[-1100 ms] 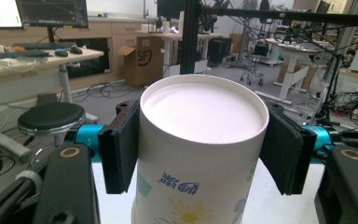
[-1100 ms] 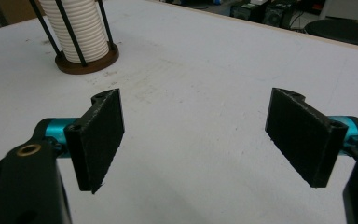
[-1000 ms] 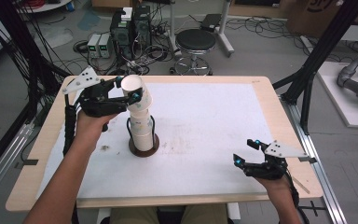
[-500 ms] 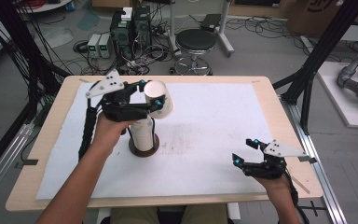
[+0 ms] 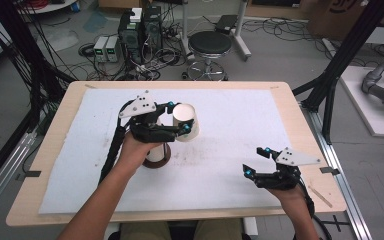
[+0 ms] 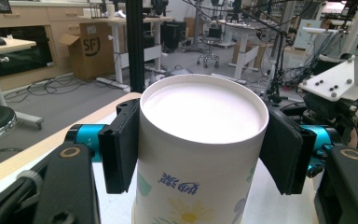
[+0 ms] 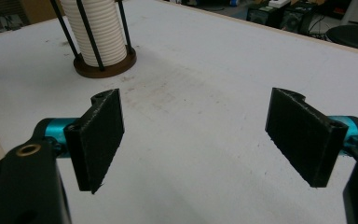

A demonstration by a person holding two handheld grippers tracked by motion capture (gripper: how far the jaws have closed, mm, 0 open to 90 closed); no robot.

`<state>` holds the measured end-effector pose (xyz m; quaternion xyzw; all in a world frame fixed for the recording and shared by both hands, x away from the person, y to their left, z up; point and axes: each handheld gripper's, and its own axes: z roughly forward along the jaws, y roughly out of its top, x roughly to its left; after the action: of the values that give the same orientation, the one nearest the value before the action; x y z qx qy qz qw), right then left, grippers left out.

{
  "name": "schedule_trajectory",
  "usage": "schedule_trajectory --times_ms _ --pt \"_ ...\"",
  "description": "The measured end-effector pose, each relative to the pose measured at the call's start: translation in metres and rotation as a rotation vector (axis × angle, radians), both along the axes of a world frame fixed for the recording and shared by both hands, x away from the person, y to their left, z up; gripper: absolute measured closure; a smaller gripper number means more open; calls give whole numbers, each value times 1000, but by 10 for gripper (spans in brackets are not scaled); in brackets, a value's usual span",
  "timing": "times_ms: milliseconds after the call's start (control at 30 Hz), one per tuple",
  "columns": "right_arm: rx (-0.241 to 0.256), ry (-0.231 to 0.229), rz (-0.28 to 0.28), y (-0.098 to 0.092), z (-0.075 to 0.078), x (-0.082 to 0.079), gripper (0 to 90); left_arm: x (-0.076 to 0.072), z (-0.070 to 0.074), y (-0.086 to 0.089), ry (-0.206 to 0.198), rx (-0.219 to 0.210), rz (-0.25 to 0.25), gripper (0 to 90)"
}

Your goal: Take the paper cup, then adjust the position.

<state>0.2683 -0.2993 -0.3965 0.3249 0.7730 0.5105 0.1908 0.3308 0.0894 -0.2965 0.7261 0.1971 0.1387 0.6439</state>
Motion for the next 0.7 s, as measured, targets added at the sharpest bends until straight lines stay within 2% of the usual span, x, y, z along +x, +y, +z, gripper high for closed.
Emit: schedule_trajectory --times_ms 167,433,700 --pt "7 2 8 3 1 -1 198 0 -7 0 14 -9 0 351" --pt "27 -4 47 11 5 0 198 -2 -16 -4 30 2 -19 351" --pt "45 -7 130 24 10 1 198 -8 -23 -13 40 24 -50 352"
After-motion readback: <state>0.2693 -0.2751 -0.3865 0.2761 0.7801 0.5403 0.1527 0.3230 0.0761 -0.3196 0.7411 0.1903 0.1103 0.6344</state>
